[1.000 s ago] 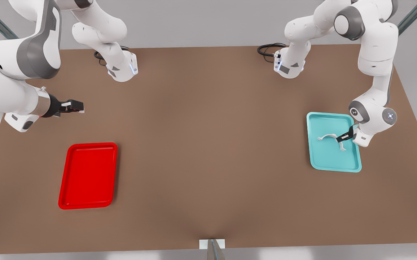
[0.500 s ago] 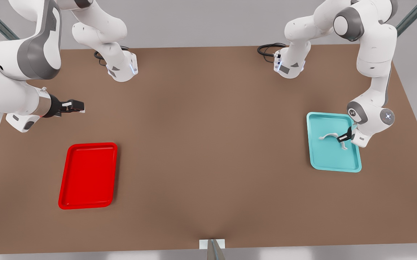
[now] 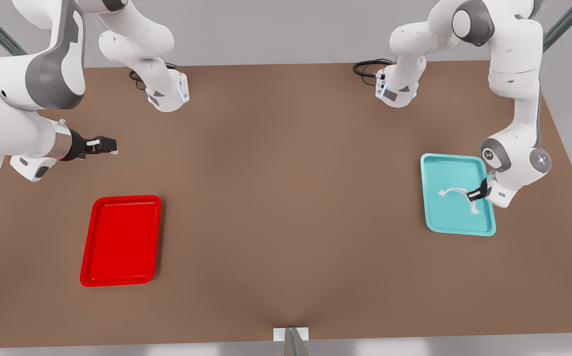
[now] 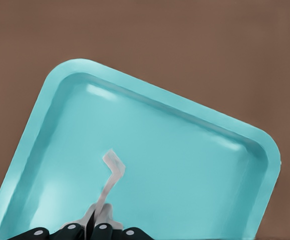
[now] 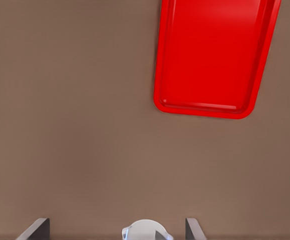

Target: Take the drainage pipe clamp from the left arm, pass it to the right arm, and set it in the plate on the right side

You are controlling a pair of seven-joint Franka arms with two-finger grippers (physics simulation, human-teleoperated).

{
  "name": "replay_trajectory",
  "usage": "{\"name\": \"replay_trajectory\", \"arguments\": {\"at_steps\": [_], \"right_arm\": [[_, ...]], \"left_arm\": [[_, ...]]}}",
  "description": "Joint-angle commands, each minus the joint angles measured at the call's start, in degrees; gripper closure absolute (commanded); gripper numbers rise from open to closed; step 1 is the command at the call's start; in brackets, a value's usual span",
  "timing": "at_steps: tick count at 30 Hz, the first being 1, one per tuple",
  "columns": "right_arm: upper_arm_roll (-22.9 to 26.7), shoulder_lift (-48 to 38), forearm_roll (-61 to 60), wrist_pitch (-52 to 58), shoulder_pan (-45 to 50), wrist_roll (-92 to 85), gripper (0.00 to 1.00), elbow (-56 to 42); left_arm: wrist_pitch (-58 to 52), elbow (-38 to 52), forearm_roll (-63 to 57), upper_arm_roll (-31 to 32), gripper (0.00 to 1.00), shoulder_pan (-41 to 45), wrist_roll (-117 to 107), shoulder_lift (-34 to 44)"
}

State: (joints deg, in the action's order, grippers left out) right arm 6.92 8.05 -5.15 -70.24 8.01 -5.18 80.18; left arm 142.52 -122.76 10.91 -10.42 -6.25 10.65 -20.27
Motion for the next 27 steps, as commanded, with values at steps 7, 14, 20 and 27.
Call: {"name": "replay_trajectory", "arguments": {"at_steps": [7, 14, 20, 27], "right_arm": [[-0.4, 3.5, -4.6, -4.6, 3.1, -0.2, 0.0, -1.1], [-0.8, 10.8, -9.9, -34.2, 19.8, -3.8, 0.0, 4.5], [-0.8, 4.9, -6.3, -55.7, 27.4, -4.7, 0.0, 20.7], [-0.8, 9.6, 2.9, -75.8, 33.9, -14.6, 0.0, 23.4]], "left_arm": [[-12.3, 5.9, -0.3, 3.0, 0.79, 21.2, -52.6, 1.9], [-24.9, 32.8, -3.0, 9.0, 0.79, 36.8, -105.0, -12.4], [-28.2, 48.9, 0.5, 12.2, 0.79, 38.0, -121.4, -21.1], [-33.1, 52.4, 0.3, 13.9, 0.79, 39.1, -105.0, -22.9]]}}
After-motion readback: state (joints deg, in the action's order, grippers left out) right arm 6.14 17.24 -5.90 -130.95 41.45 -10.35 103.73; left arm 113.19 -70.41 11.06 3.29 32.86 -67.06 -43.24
